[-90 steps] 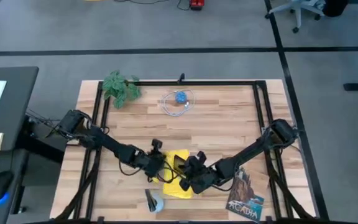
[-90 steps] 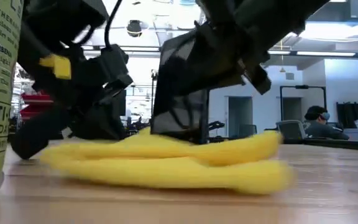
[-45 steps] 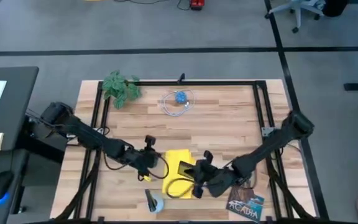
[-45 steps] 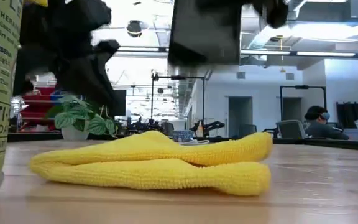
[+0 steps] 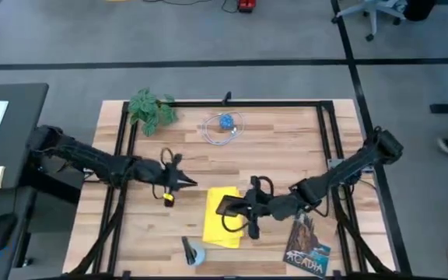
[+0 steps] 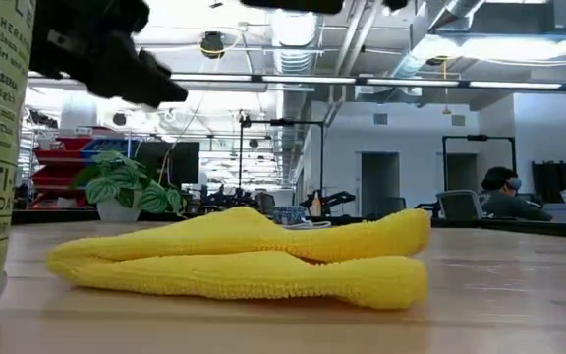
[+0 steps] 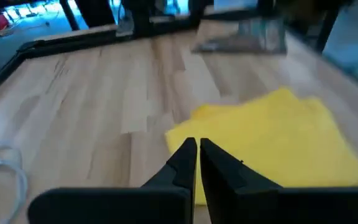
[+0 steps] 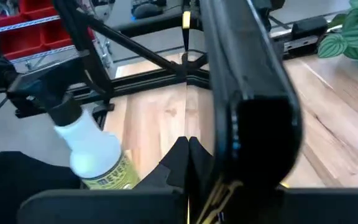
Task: Apply microfiber cloth
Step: Wipe the cellphone using a microfiber cloth
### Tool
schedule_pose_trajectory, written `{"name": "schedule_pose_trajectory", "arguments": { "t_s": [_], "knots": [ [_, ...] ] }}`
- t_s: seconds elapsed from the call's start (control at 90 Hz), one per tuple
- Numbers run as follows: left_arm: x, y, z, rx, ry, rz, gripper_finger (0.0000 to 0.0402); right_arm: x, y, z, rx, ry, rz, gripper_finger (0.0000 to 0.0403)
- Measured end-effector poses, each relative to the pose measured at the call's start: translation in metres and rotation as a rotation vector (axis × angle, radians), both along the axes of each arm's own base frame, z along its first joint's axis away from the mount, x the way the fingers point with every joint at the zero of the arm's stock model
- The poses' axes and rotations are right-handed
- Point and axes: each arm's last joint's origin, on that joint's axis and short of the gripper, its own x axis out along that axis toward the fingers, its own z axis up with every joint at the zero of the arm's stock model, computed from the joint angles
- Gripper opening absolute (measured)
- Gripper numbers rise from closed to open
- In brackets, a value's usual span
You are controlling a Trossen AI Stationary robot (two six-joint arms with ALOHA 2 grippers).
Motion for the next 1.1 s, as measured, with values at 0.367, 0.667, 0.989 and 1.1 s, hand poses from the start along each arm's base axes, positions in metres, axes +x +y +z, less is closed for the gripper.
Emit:
{"name": "schedule_pose_trajectory", "arguments": {
  "t_s": [0.367,0.667,0.989,1.1],
  "knots": [
    [0.005,-0.004,-0.009,-0.140,-0.042,-0.100,0.0037,0.050,-0.055,-0.039,0.074,0.034,0.007,0.0013],
    [0.026,-0.003,-0.031,-0.220,-0.039,-0.069,0.0140,0.061,-0.073,-0.054,0.091,0.060,0.003,0.0013],
    [0.059,-0.007,-0.029,-0.229,-0.071,-0.070,0.0137,0.060,-0.071,-0.055,0.087,0.079,0.011,0.0013],
    [0.066,-0.008,-0.027,-0.219,-0.038,-0.072,0.0101,0.059,-0.068,-0.056,0.082,0.085,0.015,0.0013]
  ]
}}
